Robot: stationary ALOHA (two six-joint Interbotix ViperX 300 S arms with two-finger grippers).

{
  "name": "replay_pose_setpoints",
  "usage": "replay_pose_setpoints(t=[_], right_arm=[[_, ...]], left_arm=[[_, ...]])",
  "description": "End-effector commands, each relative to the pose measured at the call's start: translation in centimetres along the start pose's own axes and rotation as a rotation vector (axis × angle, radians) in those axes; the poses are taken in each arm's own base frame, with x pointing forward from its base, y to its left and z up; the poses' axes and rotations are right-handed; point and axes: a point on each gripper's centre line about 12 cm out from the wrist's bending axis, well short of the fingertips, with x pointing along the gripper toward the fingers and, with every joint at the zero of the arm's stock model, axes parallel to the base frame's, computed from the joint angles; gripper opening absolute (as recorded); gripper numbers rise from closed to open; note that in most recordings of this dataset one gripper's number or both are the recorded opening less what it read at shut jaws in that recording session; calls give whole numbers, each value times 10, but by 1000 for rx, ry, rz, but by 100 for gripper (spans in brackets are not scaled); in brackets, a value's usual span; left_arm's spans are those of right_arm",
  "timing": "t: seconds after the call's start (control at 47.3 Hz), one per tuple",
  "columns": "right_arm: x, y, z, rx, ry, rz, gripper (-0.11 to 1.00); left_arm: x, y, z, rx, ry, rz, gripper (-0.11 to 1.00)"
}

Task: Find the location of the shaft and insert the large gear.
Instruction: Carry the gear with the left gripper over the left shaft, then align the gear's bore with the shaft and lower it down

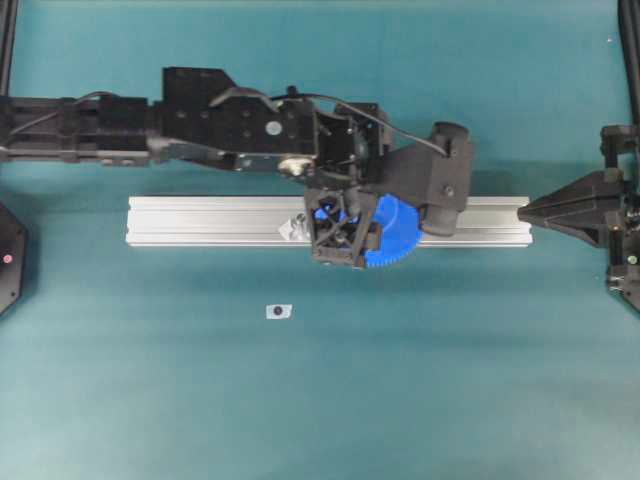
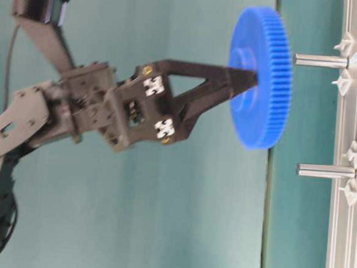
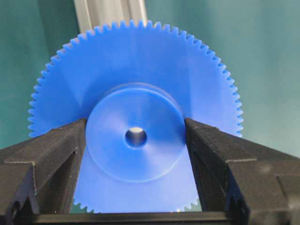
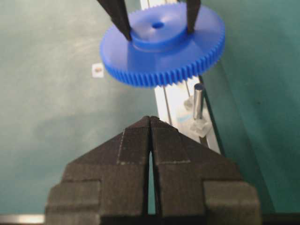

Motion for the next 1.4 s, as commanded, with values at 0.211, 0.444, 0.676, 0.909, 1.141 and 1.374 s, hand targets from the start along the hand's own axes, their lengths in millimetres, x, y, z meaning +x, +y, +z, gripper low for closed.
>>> replay_pose_setpoints(t=[0.211, 0.444, 0.676, 0.909, 1.141, 1.374], right_arm=[[-1, 0, 5, 10, -20, 1, -2], [-2, 0, 5, 10, -21, 1, -2], [-2, -1, 4, 12, -21, -5, -2], [-2, -1, 4, 12, -21, -8, -2], [-2, -2, 4, 13, -21, -9, -2], [-2, -2, 4, 13, -23, -9, -2]], left_arm=[[-10, 16, 16, -10, -57, 28, 72], [-3, 23, 18, -20, -54, 34, 72], [6, 25, 22, -19, -54, 34, 72], [13, 28, 26, -21, -55, 36, 72], [14, 29, 26, -25, -51, 37, 72], [25, 29, 23, -26, -33, 32, 72]])
